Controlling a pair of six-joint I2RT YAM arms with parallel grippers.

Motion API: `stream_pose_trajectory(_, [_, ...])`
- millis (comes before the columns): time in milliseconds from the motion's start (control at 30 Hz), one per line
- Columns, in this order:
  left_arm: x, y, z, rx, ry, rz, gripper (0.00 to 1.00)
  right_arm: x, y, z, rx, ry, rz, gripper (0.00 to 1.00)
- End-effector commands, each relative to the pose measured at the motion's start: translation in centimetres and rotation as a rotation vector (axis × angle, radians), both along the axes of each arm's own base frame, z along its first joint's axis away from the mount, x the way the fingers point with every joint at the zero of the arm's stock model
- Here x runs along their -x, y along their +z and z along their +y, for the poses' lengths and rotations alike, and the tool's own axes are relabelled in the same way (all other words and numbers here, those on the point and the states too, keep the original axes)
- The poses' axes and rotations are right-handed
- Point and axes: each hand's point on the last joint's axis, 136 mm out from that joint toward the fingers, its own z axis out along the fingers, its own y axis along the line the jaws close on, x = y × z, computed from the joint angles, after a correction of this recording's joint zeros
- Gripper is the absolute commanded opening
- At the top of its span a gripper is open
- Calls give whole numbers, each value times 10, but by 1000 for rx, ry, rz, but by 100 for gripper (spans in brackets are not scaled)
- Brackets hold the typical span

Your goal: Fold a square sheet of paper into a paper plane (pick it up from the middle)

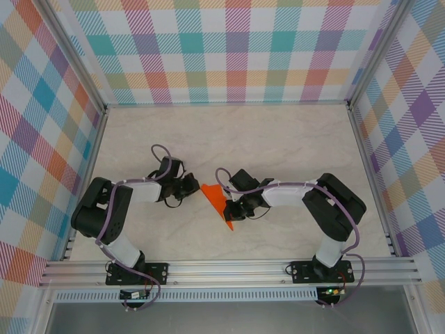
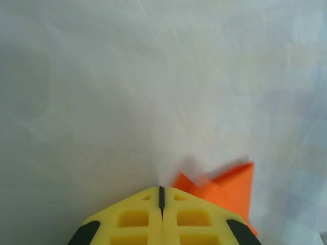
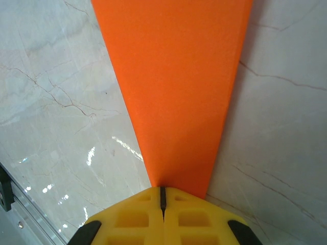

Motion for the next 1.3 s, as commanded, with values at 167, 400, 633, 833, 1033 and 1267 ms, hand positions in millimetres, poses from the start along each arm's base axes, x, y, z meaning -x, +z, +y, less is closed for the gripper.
stream_pose_trajectory(167, [-8,59,-1,64,-24,-116,4,29,-35,-48,229,1,86,0])
stream_pose_trajectory(400, [27,59,-57,213,-195,-73,4,18,-20,-31,150,4,40,0])
stream_pose_trajectory(633, [45,19,-71,182,-237,22,2,1,7,-8,41,15,-42,0])
stream_pose_trajectory(833, [58,-10,-62,124,-234,87,2,-10,32,12,-60,33,-94,0])
stream_pose_trajectory(1033, [62,-26,-51,57,-223,118,1,-22,34,27,-74,34,-105,0])
stream_pose_trajectory(1267, [65,-35,-43,13,-203,131,1,-25,18,34,-51,40,-69,0])
